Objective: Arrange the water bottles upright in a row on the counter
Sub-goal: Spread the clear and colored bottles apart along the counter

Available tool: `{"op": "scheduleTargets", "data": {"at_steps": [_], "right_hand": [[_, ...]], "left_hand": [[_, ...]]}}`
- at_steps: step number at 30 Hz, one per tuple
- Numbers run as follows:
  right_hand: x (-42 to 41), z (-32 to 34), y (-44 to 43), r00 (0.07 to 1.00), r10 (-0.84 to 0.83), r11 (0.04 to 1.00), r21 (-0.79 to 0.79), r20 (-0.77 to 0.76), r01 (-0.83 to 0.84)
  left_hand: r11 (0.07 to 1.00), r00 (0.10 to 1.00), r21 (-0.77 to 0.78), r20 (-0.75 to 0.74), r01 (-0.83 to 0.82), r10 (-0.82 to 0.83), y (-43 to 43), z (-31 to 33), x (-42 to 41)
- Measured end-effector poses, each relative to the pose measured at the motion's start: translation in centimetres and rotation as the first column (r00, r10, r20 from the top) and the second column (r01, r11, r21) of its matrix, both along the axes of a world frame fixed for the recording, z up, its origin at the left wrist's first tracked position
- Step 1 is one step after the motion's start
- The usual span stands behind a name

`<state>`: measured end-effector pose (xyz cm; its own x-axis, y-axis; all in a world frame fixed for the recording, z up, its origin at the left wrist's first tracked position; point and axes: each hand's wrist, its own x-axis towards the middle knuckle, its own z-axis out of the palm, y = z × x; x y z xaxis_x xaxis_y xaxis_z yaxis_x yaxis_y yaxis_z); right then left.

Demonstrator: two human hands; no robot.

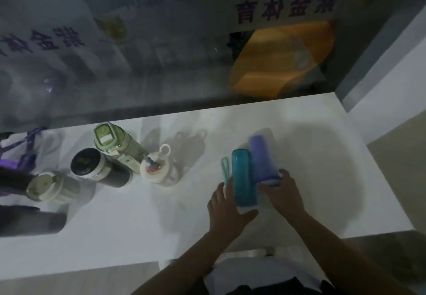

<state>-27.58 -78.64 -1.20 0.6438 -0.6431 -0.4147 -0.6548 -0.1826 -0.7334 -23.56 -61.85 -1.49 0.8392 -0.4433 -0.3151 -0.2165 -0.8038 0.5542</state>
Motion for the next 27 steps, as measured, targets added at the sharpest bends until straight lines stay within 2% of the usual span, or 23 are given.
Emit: {"op": "scheduleTargets", "data": {"at_steps": [2, 6, 12, 16, 21, 27], "right_hand": [[0.2, -0.7, -0.8, 1.0, 0.019, 1.0, 0.022, 0.004, -0.019], [-0.1, -1.5, -1.8, 0.999, -0.009, 0.999, 0.049, 0.047, 0.006], [-0.4, -2.8, -2.8, 0.999, -0.004, 0.997, 0.079, 0.044, 0.001], [-0.6, -3.1, -3.0, 0.997, -0.007, 0.996, 0.084, 0.081, 0.0], [-1.0, -3.9, -2.9, 0.987, -0.027, 0.995, 0.096, 0.158, 0.012], [-1.1, -4.0, -2.4, 0.983, -0.034, 0.997, 0.078, 0.182, 0.02]], "left_hand": [[0.996, 0.996, 0.008, 0.002, -0.093, 0.093, -1.9, -0.3, -0.8], [0.957, 0.95, 0.024, -0.118, -0.289, 0.289, -3.6, -0.6, -1.2], [0.931, 0.927, 0.029, -0.09, -0.364, 0.365, -3.0, 0.9, -0.8], [0.95, 0.95, 0.027, 0.035, -0.313, 0.312, -1.8, 3.1, 0.7], [0.982, 0.983, 0.06, 0.062, -0.179, 0.175, -1.5, 7.6, 6.7], [0.968, 0.995, 0.25, 0.093, 0.016, -0.04, -2.8, 12.3, 13.8]]}}
